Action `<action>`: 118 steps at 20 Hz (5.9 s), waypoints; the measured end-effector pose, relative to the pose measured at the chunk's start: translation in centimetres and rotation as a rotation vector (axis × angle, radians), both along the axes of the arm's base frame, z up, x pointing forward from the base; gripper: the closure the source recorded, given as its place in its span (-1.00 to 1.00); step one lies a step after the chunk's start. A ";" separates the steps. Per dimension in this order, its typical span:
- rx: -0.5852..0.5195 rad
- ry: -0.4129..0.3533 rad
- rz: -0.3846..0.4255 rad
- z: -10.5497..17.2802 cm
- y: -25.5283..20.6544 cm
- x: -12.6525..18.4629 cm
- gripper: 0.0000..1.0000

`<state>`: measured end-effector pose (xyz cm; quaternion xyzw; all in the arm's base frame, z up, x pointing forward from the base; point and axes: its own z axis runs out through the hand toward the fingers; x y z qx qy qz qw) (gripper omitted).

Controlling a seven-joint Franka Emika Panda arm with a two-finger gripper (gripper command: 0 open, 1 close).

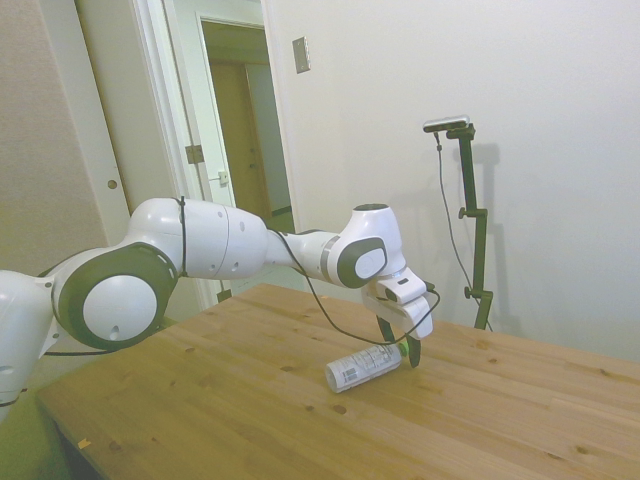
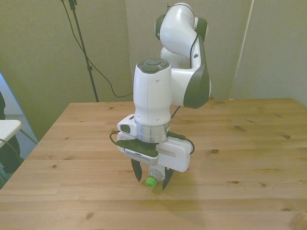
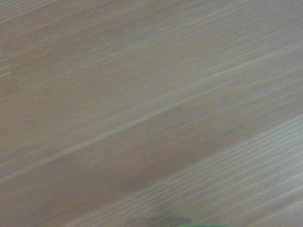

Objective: Stand the water bottle

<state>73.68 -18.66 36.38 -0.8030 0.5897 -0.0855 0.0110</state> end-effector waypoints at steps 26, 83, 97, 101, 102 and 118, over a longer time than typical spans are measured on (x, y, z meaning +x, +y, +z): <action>0.014 -0.128 0.046 8.6 7.1 -0.1 1.00; -0.577 -0.807 -0.159 5.9 24.8 -6.8 -1.00; -0.575 -0.791 -0.159 5.6 24.5 -7.6 -1.00; -0.544 -0.802 -0.174 7.2 24.6 -8.5 -1.00; -0.531 -0.803 -0.179 7.8 24.5 -9.0 -1.00; -0.305 -0.372 0.054 11.8 23.5 -20.0 -1.00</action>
